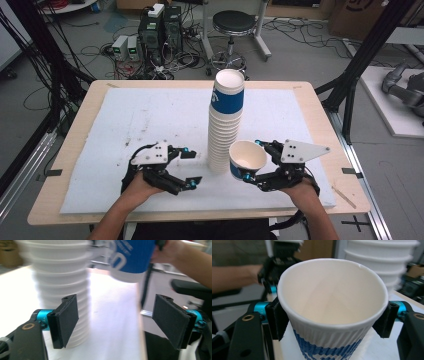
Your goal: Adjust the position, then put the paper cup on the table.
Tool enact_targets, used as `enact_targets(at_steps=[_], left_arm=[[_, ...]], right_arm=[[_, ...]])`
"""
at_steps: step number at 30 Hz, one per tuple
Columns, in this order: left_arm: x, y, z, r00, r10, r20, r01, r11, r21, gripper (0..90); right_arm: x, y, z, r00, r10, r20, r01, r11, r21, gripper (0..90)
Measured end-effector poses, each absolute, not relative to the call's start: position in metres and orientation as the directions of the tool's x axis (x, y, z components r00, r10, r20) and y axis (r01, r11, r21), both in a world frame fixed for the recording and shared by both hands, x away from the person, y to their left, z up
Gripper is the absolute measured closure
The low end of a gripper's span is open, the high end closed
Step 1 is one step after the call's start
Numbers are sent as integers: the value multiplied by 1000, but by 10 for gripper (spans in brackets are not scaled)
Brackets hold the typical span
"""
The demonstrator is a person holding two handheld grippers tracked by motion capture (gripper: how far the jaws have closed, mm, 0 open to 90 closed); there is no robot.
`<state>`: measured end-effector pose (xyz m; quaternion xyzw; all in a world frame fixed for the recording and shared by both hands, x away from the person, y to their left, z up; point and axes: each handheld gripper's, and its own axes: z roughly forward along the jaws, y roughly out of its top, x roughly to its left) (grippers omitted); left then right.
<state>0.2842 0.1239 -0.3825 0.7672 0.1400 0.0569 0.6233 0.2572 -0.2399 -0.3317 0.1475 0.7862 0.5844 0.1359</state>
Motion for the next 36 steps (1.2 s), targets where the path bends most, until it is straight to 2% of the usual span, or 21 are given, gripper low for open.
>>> enact_targets(at_steps=[6,13,26,36], left_arm=[[298,152,-392,902,421,-92,167,-145,975,175],[302,171,-400,853,511,-102,196,-133,972,175],[310,198,-402,804,583,-117,201,-81,976,175],[314,212,-408,767,627,-134,223,-65,973,175]], right_arm=[[264,-255,-338,-888,459,-18,114,260,959,267],[270,-259,-345,-872,490,-15,135,268,954,266],[280,-271,-348,-825,565,-27,135,243,961,266],[340,-269,-363,-708,706,16,231,210,950,265]])
